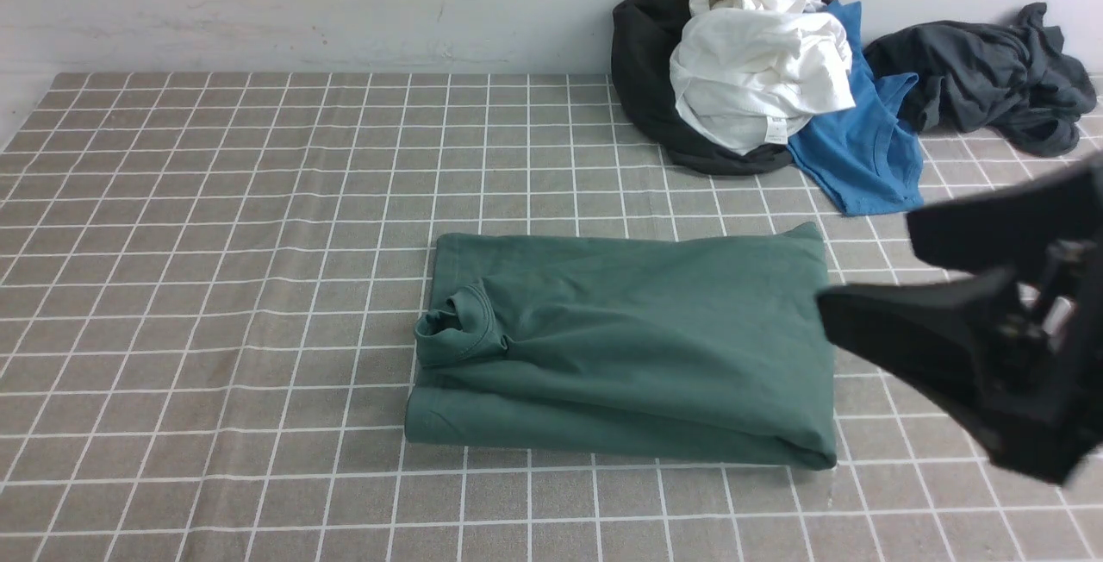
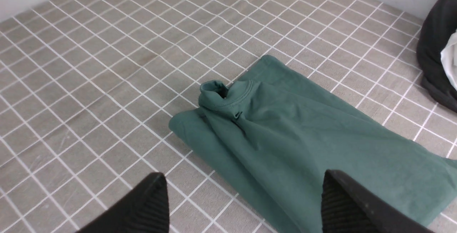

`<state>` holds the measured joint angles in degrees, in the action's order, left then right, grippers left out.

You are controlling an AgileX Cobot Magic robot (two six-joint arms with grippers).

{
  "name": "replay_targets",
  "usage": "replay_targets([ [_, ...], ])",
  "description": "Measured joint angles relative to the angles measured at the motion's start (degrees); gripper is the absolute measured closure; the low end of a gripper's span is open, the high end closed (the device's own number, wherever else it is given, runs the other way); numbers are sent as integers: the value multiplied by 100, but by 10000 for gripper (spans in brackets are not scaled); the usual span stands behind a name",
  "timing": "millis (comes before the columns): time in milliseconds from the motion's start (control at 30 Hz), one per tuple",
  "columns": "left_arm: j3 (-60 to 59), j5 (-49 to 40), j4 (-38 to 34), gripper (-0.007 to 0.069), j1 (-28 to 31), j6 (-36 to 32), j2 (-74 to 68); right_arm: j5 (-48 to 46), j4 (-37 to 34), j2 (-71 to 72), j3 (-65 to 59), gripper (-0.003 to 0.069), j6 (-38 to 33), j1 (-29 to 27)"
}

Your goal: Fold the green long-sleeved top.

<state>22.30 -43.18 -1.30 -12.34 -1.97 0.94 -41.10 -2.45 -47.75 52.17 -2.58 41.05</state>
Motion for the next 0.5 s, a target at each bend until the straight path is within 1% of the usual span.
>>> replay_targets([
  [100,-5,0,0,631,0,0,0,0,-14,590,-320,151,0,0],
  [167,-5,0,0,631,0,0,0,5,-18,893,-426,181,0,0],
  [200,-5,0,0,631,0,0,0,27,-18,1020,-454,208,0,0],
  [267,-5,0,0,631,0,0,0,73,-18,1218,-475,276,0,0],
  [333,-5,0,0,631,0,0,0,106,-20,1388,-475,365,0,0],
  [367,-5,0,5,631,0,0,0,112,-25,1494,-475,442,0,0],
  [433,-5,0,1,631,0,0,0,112,-25,1579,-475,550,0,0],
  [467,-5,0,1,631,0,0,0,112,-25,1579,-475,550,0,0],
  [500,-5,0,1,631,0,0,0,70,-37,1606,-475,623,21,0],
])
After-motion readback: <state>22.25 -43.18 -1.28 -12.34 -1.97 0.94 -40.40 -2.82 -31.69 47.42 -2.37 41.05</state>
